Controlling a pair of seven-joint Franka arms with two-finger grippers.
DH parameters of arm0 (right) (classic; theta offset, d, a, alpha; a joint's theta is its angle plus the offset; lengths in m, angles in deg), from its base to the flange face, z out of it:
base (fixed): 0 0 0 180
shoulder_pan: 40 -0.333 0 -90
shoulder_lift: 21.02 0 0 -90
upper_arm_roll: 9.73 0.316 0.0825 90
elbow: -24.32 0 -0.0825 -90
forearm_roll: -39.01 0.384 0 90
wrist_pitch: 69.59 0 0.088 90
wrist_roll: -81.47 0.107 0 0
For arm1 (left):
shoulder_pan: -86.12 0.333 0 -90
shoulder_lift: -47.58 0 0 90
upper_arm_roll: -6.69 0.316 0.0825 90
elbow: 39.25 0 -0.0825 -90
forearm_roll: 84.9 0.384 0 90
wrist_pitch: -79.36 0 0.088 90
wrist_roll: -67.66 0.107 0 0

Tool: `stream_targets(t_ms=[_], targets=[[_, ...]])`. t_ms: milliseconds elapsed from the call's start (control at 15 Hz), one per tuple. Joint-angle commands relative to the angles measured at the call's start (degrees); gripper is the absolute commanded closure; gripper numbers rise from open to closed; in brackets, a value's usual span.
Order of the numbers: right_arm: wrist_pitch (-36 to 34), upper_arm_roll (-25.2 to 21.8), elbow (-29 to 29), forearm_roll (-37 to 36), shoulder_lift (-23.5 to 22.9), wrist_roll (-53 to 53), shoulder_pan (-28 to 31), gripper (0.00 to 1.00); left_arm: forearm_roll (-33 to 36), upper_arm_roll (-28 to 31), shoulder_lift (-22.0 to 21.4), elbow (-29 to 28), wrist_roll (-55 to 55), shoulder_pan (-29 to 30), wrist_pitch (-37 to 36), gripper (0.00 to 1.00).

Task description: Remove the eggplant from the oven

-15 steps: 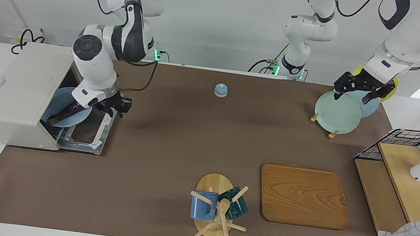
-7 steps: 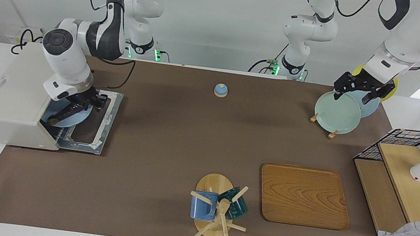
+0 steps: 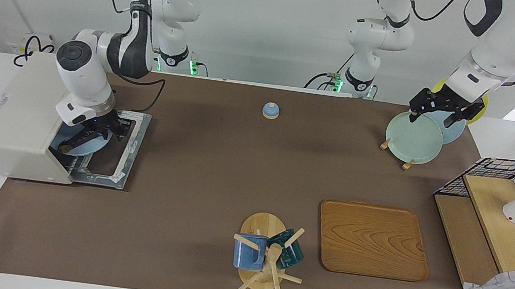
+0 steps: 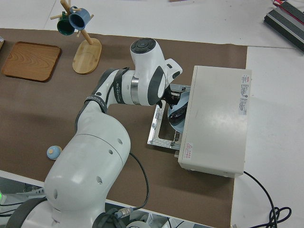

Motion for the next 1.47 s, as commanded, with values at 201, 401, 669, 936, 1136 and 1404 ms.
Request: stream_targets(t_ms=[201,401,669,936,1136,1404], targets=[[2.70,0.49,-4.00,-0.48,2.54,-6.85,1.74,1.00,1.18,0.15,-0.92,-0.77,0.06,-0.34,0.48,0.00],[0.95,0.84,-3.65,-2.32,2.81,-7.30,0.69,1.00,1.18,0.15,-0.83,-0.77,0.06,-0.34,0.47,0.00],[-4.41,0.93,0.56,-4.61,2.11,-4.76,-8.17,1.00,1.18,0.15,-0.92,-0.77,0.06,-0.34,0.47,0.00],[-7.48,1.02,3.11,-6.28,1.84,5.14,-19.49,1.00,1.18,0.15,-0.92,-0.77,0.06,-0.34,0.39,0.00],[-11.44,1.11,8.46,-6.11,-0.87,15.69,-28.46,1.00,1.18,0.15,-0.83,-0.77,0.06,-0.34,0.39,0.00],[-19.25,1.11,25.20,-5.49,-13.40,28.70,-40.67,1.00,1.18,0.15,-0.92,-0.77,0.06,-0.34,0.39,0.00]])
